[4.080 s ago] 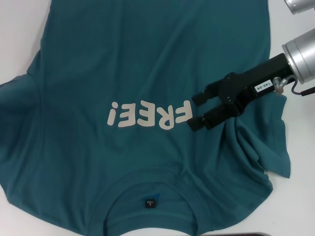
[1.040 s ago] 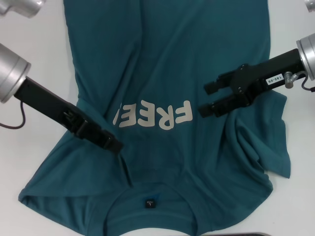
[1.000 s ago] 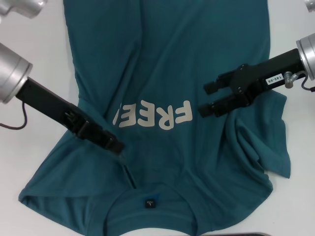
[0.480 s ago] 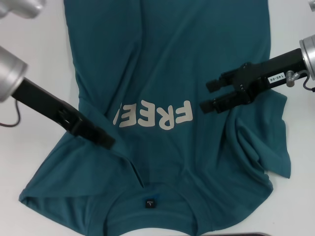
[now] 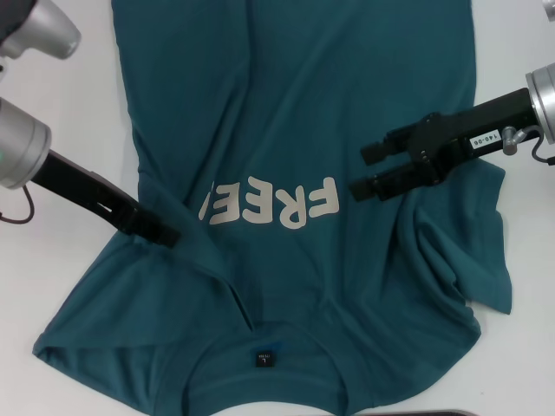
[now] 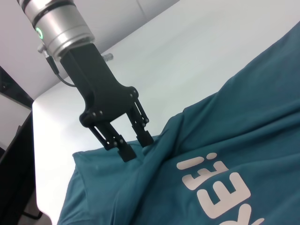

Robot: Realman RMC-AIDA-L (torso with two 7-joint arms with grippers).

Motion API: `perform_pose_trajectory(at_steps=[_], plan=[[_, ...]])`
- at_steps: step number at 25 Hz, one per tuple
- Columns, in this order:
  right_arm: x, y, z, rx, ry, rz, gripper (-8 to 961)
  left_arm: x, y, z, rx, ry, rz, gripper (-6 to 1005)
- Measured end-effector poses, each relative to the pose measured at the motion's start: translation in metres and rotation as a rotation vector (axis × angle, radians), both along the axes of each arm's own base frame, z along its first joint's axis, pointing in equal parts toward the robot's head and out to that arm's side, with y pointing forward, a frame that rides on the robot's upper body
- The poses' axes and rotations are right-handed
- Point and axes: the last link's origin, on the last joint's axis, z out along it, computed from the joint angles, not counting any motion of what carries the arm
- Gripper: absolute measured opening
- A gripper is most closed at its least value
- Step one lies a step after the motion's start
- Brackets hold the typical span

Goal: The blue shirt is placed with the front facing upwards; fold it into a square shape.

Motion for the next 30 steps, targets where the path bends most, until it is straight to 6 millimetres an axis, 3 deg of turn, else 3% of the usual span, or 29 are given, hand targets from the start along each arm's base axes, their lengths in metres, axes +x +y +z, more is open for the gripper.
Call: perform_pose_trajectory(at_steps=[15, 24, 30], plan=[[-0.001, 0.001, 0.001, 0.006, 0.009, -0.011, 849, -0.003, 0.016, 0.01, 0.095, 0.027, -0.098, 503], [0.0, 0.002, 0.0, 0.011, 0.008, -0.013, 849, -0.016, 0.025, 0.021, 0.147, 0.08, -0.107, 566], [-0.001, 0.001, -0.001, 0.009, 0.009, -0.012, 849, -0.021, 0.024, 0.015, 0.128, 0.115, -0.115, 562]])
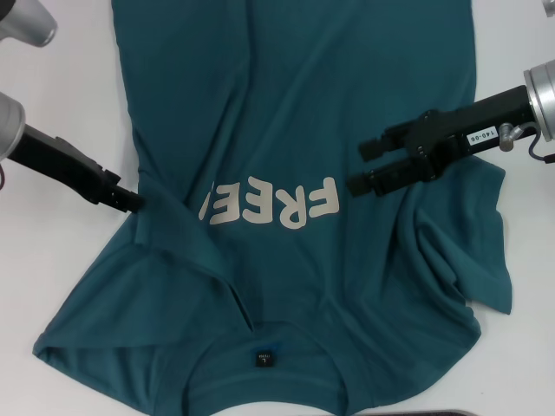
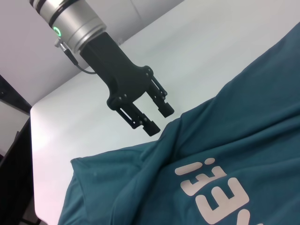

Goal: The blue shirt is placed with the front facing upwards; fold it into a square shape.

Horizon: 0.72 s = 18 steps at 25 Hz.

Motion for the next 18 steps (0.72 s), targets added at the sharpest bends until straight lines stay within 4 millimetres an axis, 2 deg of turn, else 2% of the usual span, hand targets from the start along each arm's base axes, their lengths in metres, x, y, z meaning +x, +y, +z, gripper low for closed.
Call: perform_pose_trajectory(at_steps=[7, 18], plan=[[0.001, 0.0, 0.001, 0.008, 0.007, -0.004, 849, 0.0, 0.001, -0.007, -0.023, 0.008, -0.007, 562], [0.007, -0.003, 0.002, 0.016, 0.019, -0.024, 849, 0.011, 0.003, -0.017, -0.066, -0.004, -0.034, 561]])
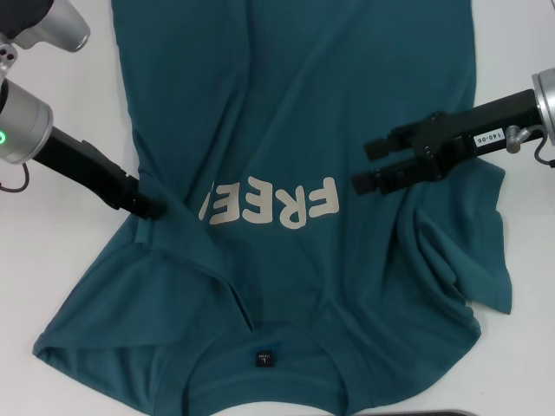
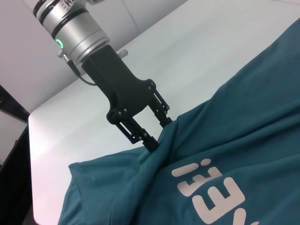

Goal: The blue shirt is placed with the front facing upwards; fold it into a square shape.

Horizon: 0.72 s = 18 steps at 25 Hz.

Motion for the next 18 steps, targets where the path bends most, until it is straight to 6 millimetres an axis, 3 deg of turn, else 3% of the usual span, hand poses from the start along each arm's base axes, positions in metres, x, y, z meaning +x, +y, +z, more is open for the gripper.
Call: perform_pose_trajectory(at_steps=[18], plan=[[-0.0002, 0.002, 0.003, 0.021, 0.015, 0.001, 850, 0.0101, -0.0043, 0.0043, -0.05, -0.02, -0.004, 544]])
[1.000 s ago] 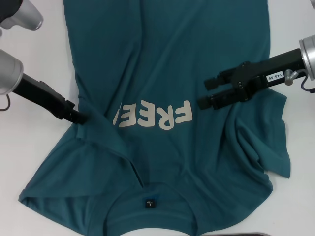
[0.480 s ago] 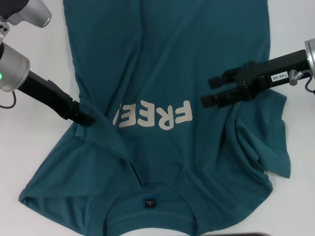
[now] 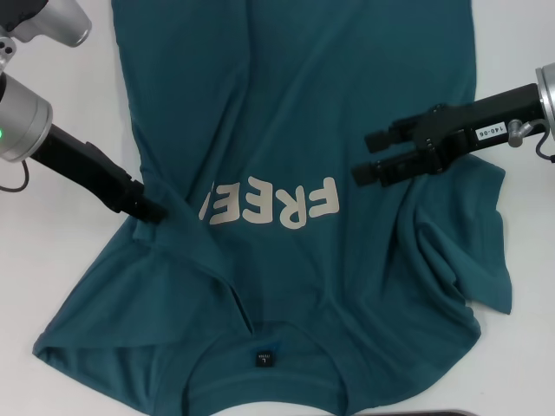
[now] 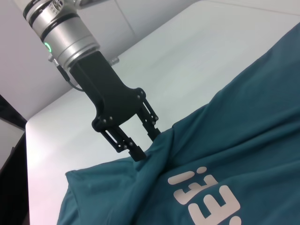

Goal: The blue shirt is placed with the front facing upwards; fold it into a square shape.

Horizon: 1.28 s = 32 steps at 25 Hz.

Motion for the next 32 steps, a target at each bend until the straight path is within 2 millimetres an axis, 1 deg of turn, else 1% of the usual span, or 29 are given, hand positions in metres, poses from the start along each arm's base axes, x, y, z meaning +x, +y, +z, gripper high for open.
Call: perform_pose_trajectory(at_steps=[6, 12, 17, 20, 26, 29, 32], plan=[[0.001, 0.0, 0.002, 0.009, 0.011, -0.003, 850, 0.0, -0.001, -0.002, -0.004, -0.005, 0.003, 533], [0.001, -0.001, 0.003, 0.01, 0.021, 0.0, 850, 0.0, 0.0, -0.005, -0.009, 0.008, -0.006, 434], [0.002, -0.002, 0.004, 0.011, 0.024, 0.0, 850, 0.001, 0.0, -0.006, -0.015, 0.011, -0.01, 376], [0.002, -0.002, 0.004, 0.012, 0.024, 0.0, 850, 0.001, -0.001, -0.005, -0.016, 0.012, -0.01, 209], [0.003, -0.002, 0.004, 0.011, 0.025, -0.001, 850, 0.0, -0.002, -0.005, -0.024, 0.012, -0.003, 3], [0.002, -0.003, 0.003, 0.011, 0.025, 0.0, 850, 0.002, -0.003, -0.004, -0.034, 0.009, 0.004, 2], [0.002, -0.002, 0.003, 0.012, 0.027, 0.002, 850, 0.011, -0.001, -0.002, -0.039, -0.009, 0.017, 0]])
